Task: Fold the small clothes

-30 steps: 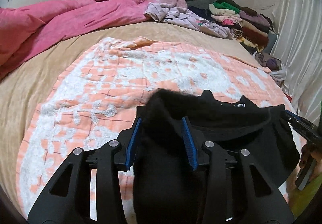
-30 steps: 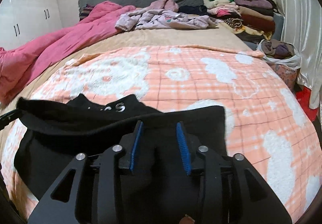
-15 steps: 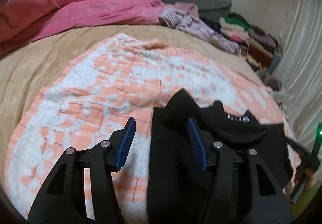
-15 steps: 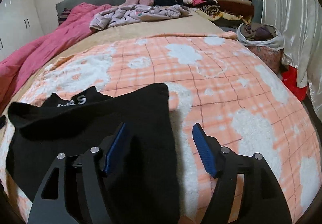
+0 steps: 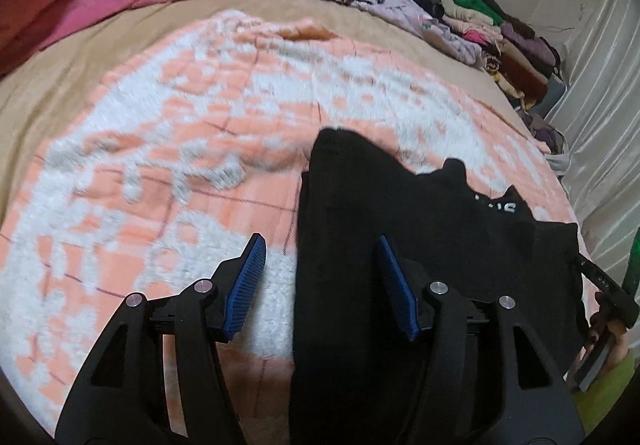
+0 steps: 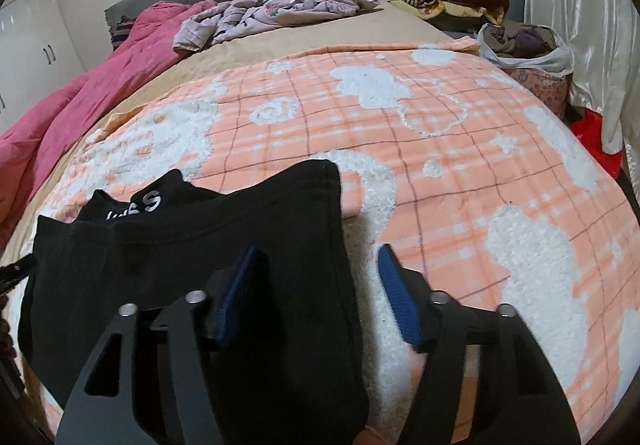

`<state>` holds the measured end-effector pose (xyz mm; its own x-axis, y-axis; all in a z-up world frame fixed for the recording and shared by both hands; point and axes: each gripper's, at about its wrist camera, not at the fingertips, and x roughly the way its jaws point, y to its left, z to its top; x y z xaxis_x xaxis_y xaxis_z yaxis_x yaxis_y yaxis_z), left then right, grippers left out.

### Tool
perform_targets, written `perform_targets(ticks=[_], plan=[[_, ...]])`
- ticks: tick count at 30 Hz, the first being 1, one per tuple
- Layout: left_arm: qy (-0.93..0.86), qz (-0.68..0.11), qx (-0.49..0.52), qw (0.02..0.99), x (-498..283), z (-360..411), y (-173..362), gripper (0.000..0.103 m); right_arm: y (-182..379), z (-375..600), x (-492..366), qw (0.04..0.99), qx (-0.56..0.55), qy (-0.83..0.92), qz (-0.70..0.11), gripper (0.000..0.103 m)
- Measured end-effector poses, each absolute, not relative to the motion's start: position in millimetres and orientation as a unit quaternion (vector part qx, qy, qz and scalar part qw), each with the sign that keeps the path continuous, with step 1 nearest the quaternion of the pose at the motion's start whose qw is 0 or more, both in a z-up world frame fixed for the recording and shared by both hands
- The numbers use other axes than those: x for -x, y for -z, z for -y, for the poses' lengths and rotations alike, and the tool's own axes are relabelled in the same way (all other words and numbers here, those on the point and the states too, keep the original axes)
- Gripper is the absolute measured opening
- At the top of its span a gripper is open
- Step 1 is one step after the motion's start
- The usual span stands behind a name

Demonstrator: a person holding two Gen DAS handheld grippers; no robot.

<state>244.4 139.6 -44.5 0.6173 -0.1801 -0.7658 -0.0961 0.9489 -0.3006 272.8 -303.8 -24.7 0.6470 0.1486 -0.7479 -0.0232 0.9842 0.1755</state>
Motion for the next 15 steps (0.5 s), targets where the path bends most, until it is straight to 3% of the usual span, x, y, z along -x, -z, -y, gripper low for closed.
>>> perform_targets(ticks=[1, 3, 5, 15], plan=[[0.026, -0.436, 0.156, 0.886, -243.6, -136.9, 46.6, 0.046, 24.6, 302.2, -272.3, 0.905, -0.074, -0.053, -0.416, 0.046], [0.032, -0.431, 0.154, 0.889, -239.9, -133.3, 47.8, 0.016, 23.2, 296.8, -271.0, 0.906, -0.064, -0.064, -0.413, 0.025], [0.026, -0.423, 0.135, 0.896, -236.5, -129.1, 44.4, 0.005, 19.1, 291.1, -267.2, 0.911, -0.049, -0.068, -0.403, 0.009], [0.013, -0.365, 0.124, 0.923, -227.5, -136.7, 7.1, 0.003, -9.3, 292.1, -261.2, 0.934, -0.054, -0.053, -0.350, 0.008]])
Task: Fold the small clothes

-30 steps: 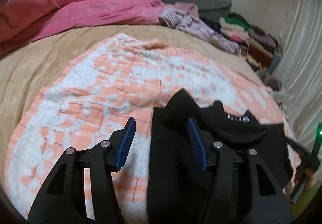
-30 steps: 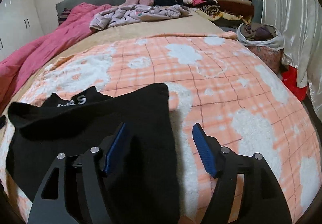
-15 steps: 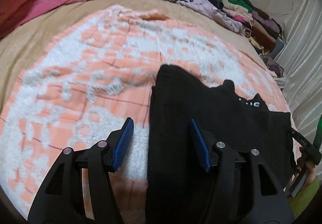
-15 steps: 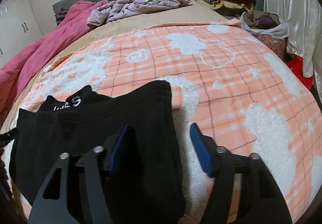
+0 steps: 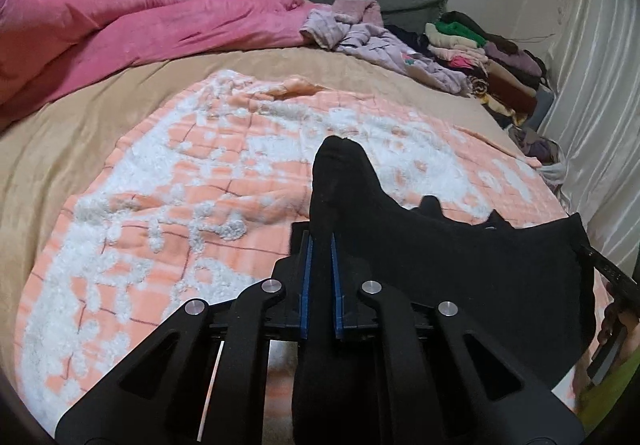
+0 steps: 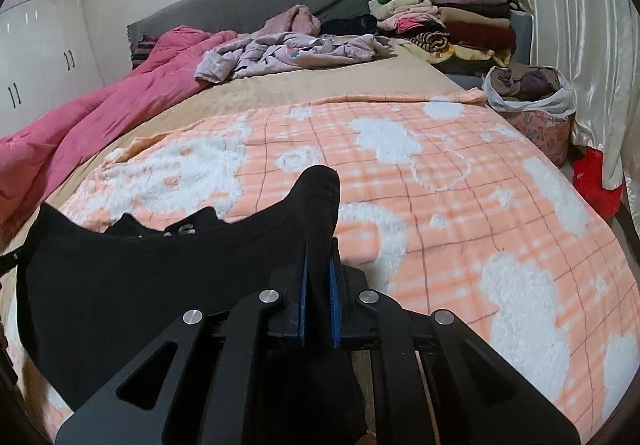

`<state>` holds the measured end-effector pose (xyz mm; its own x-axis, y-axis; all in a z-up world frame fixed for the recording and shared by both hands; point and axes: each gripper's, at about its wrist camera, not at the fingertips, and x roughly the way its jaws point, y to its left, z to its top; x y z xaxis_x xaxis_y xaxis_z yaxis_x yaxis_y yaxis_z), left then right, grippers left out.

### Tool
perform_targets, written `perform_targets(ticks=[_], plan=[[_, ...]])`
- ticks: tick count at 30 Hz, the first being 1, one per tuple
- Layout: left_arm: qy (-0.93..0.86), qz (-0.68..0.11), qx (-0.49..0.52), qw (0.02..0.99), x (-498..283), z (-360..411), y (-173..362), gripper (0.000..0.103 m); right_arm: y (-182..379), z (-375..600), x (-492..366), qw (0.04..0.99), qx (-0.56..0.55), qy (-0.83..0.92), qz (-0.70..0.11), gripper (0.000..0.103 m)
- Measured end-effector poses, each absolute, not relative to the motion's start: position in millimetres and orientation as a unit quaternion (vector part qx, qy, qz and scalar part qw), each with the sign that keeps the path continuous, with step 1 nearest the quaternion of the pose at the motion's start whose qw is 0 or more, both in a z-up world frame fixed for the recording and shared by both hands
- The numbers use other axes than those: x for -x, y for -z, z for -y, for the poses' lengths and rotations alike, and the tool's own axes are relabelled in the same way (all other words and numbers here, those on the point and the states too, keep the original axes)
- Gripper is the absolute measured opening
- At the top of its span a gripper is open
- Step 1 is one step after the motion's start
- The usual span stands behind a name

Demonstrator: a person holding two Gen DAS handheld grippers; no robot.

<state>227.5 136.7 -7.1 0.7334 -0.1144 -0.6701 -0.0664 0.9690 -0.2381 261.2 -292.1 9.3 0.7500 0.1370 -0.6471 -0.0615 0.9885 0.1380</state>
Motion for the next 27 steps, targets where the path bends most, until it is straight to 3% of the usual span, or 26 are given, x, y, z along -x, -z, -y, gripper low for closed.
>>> perform_targets(ticks=[10, 14, 16, 18, 21, 25, 27], plan=[[-0.006, -0.411, 0.124, 0.903, -233.6, -138.6, 53.5, 0.007, 41.8, 291.3, -282.1, 0.906, -0.036, 0.003, -0.421, 0.013], [-0.008, -0.411, 0.133, 0.902, -229.2, -140.4, 48.1, 0.010, 36.6, 288.2, -277.2, 0.911, -0.018, 0.024, -0.411, 0.034], [-0.009, -0.408, 0.130, 0.904, -225.8, -139.1, 43.7, 0.011, 33.2, 288.4, -271.6, 0.913, -0.017, 0.021, -0.408, 0.036], [-0.010, -0.404, 0.123, 0.906, -222.2, -137.6, 39.0, 0.013, 30.2, 288.0, -265.4, 0.914, -0.016, 0.017, -0.406, 0.045], [-0.012, -0.403, 0.121, 0.907, -219.5, -137.2, 34.0, 0.021, 25.3, 283.8, -255.6, 0.916, -0.005, 0.009, -0.402, 0.050], [-0.016, -0.403, 0.122, 0.907, -216.7, -138.6, 26.7, 0.022, 18.5, 276.9, -242.6, 0.918, 0.003, -0.004, -0.395, 0.054], [-0.016, -0.400, 0.122, 0.908, -214.7, -138.0, 22.6, 0.027, 14.1, 272.6, -236.6, 0.920, 0.006, -0.009, -0.391, 0.057]])
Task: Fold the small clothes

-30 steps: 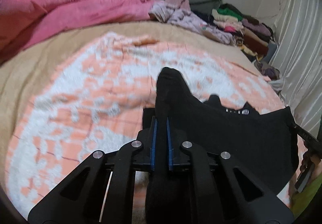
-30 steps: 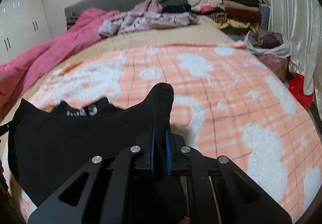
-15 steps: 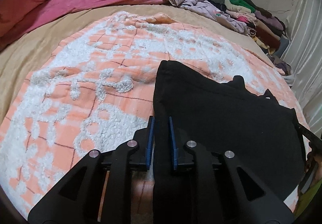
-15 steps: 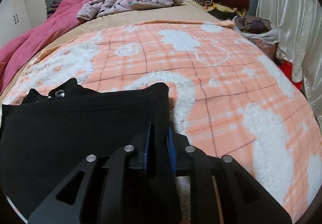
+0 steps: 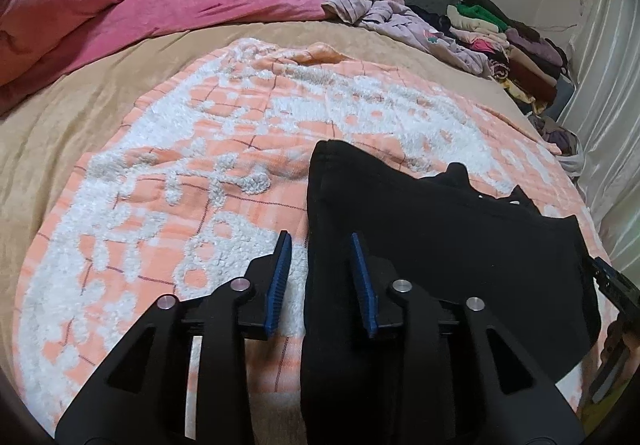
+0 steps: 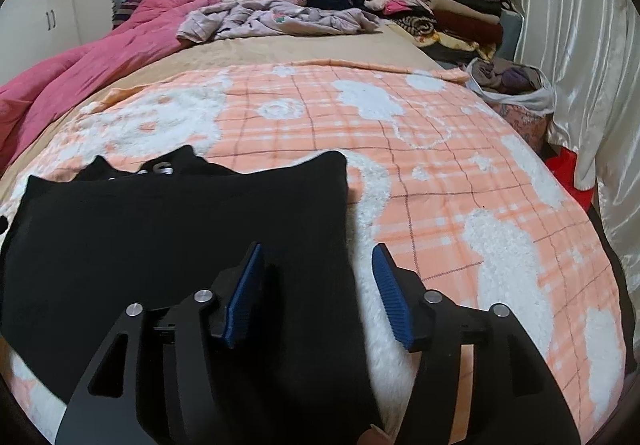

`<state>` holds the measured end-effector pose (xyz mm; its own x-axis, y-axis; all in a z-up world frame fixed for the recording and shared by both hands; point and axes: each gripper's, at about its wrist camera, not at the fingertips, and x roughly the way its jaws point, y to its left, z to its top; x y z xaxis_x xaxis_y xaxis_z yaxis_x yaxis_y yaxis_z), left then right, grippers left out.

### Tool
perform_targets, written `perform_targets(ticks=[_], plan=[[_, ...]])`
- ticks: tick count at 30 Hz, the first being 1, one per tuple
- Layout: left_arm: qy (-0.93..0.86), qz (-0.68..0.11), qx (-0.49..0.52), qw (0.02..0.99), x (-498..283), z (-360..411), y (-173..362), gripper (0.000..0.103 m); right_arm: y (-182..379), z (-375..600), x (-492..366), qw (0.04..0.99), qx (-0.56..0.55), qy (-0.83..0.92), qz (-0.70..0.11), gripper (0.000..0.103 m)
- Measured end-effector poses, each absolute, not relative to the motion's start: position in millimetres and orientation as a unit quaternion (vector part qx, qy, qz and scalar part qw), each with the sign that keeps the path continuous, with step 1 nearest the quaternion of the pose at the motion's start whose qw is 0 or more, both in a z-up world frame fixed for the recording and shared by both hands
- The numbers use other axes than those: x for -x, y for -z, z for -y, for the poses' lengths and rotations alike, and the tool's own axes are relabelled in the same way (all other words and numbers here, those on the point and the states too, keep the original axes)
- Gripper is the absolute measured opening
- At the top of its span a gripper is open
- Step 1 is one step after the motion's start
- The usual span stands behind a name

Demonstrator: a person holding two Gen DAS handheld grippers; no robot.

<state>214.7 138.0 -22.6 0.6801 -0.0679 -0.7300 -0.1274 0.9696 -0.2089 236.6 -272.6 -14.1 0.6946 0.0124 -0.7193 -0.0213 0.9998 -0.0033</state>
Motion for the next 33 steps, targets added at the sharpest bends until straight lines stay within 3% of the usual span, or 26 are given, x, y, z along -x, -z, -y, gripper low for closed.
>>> perform_targets(ticks=[6, 25, 33], plan=[[-0.012, -0.396, 0.112, 0.911, -207.9, -130.5, 11.3, 0.028, 0.2, 260.4, -216.8, 0.926, 0.004, -0.033, -0.376, 0.064], [0.034, -0.401, 0.084, 0.912, -177.1, -89.7, -0.9, 0.034, -13.0, 217.7, -159.5, 0.923, 0.011, -0.105, -0.370, 0.067], [0.042, -0.435, 0.051, 0.898, -170.2, -67.5, 22.0, 0.034, -2.5, 197.2, -152.0, 0.914, 0.035, -0.129, -0.383, 0.067]])
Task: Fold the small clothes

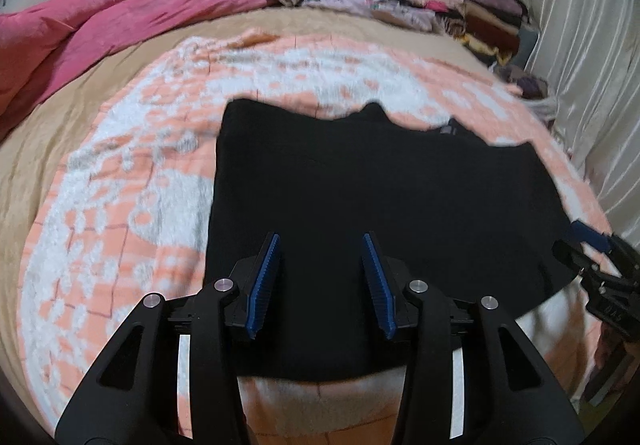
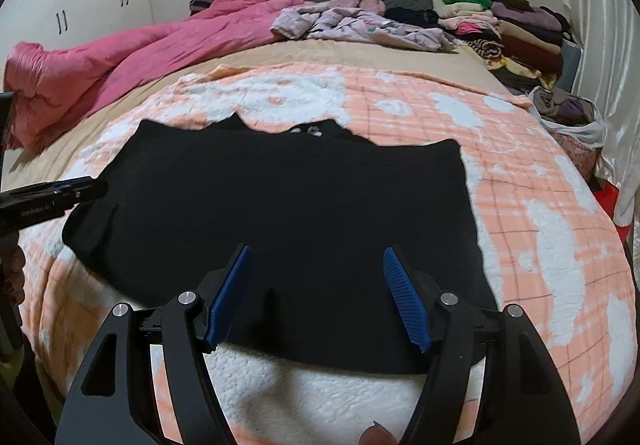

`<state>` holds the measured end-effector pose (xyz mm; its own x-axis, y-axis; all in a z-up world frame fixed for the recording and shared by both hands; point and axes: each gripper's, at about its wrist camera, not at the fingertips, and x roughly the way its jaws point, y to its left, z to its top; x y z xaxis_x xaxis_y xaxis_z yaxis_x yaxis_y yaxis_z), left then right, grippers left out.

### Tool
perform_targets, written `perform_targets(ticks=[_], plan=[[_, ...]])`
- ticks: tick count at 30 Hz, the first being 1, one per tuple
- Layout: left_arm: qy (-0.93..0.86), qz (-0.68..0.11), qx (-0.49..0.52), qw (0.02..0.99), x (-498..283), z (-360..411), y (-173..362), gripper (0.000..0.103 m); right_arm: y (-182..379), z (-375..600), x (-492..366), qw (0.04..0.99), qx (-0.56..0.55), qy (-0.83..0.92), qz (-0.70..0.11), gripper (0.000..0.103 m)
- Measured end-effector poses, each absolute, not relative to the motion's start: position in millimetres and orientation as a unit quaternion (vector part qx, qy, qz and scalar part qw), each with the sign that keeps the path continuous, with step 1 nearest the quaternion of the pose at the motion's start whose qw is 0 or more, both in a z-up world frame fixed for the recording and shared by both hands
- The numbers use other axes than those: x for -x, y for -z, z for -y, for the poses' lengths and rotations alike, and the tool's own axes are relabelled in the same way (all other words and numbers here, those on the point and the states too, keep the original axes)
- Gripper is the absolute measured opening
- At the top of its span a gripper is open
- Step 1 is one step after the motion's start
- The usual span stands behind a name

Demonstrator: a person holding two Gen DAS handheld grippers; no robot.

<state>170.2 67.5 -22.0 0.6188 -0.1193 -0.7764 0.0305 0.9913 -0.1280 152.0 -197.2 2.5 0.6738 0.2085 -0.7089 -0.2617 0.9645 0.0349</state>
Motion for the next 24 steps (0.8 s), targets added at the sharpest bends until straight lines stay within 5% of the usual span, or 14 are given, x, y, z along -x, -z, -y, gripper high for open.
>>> perform_targets(ticks=[24], plan=[[0.048, -0.453, 0.048, 0.889, -144.4, -74.1, 44.0, 0.034, 30.4, 230.4, -144.3, 0.899, -0.007, -0.084, -0.430, 0.070]])
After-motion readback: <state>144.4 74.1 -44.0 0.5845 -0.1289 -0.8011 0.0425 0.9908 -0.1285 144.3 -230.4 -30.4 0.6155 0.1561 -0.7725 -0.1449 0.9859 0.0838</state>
